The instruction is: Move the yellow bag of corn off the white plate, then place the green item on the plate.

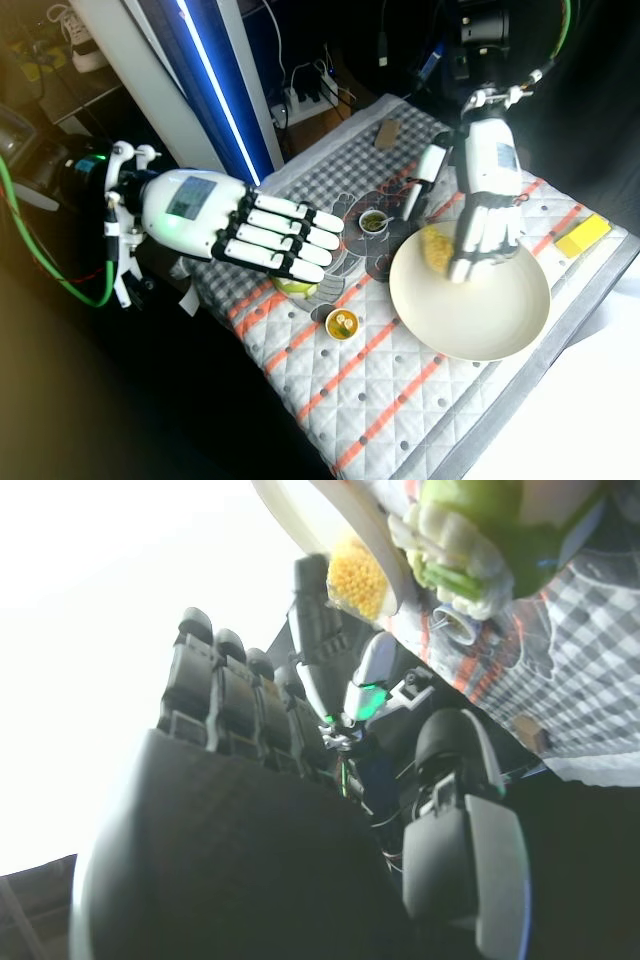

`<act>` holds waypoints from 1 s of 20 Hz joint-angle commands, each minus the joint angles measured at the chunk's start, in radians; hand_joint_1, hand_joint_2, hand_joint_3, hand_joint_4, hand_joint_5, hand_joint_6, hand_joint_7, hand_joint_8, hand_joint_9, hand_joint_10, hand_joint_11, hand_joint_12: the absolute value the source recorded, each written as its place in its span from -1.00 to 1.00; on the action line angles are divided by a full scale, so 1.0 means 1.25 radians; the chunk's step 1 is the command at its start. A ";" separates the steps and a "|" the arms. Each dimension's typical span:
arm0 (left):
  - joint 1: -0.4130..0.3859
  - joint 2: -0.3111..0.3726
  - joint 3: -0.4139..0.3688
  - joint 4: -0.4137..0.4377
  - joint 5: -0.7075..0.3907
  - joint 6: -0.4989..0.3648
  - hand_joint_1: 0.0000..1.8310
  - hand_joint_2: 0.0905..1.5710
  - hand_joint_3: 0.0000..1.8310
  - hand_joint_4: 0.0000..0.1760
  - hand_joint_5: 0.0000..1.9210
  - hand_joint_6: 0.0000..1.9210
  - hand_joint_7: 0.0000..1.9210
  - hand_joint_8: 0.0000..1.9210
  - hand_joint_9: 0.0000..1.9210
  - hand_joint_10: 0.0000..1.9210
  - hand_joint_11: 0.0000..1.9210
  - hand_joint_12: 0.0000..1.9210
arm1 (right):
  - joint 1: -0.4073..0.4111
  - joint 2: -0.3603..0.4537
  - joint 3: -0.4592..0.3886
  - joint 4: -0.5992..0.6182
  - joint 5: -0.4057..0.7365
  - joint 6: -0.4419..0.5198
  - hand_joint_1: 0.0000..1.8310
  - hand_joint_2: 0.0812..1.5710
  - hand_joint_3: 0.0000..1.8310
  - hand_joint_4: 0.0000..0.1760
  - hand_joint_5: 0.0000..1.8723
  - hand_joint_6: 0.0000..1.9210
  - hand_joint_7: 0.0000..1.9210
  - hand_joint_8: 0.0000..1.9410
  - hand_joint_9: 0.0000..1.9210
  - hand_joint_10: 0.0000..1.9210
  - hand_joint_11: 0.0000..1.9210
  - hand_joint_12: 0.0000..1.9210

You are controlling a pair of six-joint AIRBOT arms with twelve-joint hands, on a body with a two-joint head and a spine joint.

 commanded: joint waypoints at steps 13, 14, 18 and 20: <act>-0.021 -0.050 0.069 -0.050 -0.069 -0.001 0.60 0.44 -1.00 -0.91 -0.79 0.84 -0.94 0.81 -0.86 0.85 -0.74 0.91 | -0.001 -0.004 0.005 0.005 0.099 -0.003 -0.63 0.66 -1.00 -1.00 -1.00 -1.00 -1.00 -1.00 -1.00 -1.00 -1.00 -0.79; -0.021 -0.053 0.073 -0.050 -0.065 -0.001 0.73 0.55 -0.99 -1.00 -0.75 0.90 -0.91 0.85 -0.56 0.83 -0.69 0.97 | -0.001 -0.005 0.005 0.005 0.099 -0.003 -0.64 0.67 -1.00 -1.00 -1.00 -1.00 -1.00 -1.00 -1.00 -1.00 -1.00 -0.75; -0.021 -0.085 0.103 -0.050 -0.040 -0.001 0.56 0.63 -0.98 -1.00 -0.53 0.99 -0.47 0.76 -0.43 0.87 -0.42 1.00 | -0.001 -0.007 0.006 0.006 0.100 -0.003 -0.71 0.69 -1.00 -1.00 -1.00 -1.00 -1.00 -1.00 -1.00 -1.00 -1.00 -0.91; -0.017 -0.101 0.122 -0.056 -0.030 -0.001 0.46 0.61 -0.97 -1.00 -0.42 1.00 -0.37 0.72 -0.22 0.97 -0.09 1.00 | -0.001 -0.008 0.006 0.006 0.100 -0.003 -0.70 0.70 -1.00 -0.92 -1.00 -1.00 -1.00 -1.00 -1.00 -1.00 -1.00 -0.87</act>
